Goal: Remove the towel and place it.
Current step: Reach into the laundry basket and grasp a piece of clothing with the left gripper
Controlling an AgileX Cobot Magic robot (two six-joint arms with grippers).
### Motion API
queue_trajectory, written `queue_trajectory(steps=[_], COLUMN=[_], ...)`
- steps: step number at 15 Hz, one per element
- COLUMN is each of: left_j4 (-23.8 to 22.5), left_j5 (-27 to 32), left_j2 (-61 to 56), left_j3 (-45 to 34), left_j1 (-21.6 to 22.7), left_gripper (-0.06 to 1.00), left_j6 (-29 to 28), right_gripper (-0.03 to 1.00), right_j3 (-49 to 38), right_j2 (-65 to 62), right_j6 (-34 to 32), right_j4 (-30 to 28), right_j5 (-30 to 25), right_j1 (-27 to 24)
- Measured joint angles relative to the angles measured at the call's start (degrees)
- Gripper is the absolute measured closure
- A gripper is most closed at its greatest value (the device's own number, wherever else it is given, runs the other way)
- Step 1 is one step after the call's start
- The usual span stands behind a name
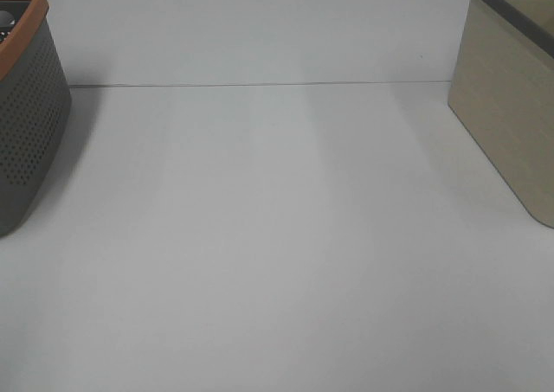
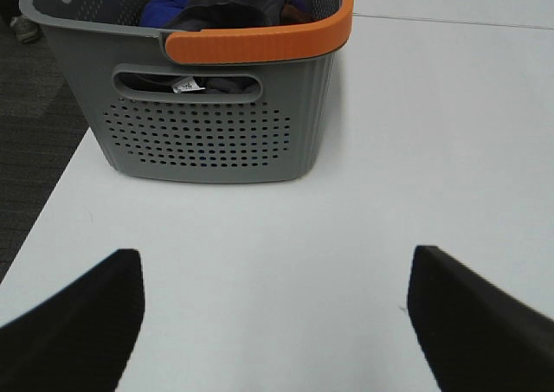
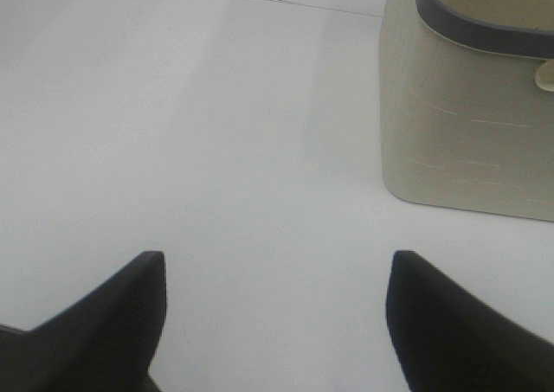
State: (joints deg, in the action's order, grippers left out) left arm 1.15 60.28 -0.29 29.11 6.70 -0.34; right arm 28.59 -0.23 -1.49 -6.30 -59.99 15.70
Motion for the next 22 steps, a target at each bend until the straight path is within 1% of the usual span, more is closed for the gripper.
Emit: queue_trajectory(steps=[18,22], left_j4=[0.0,-1.1], left_j5=[0.0,-0.2], left_j2=[0.0,0.0], left_j3=[0.0,0.1], left_j1=[0.0,0.0], left_gripper=[0.17,0.18], left_j6=[-0.2,-1.3], right_gripper=[0.26,0.26], right_j3=[0.0,0.0], right_j2=[0.0,0.0], right_j6=[0.0,0.0], right_j4=[0.0,0.0], right_j5=[0.0,0.0], right_j1=[0.0,0.0])
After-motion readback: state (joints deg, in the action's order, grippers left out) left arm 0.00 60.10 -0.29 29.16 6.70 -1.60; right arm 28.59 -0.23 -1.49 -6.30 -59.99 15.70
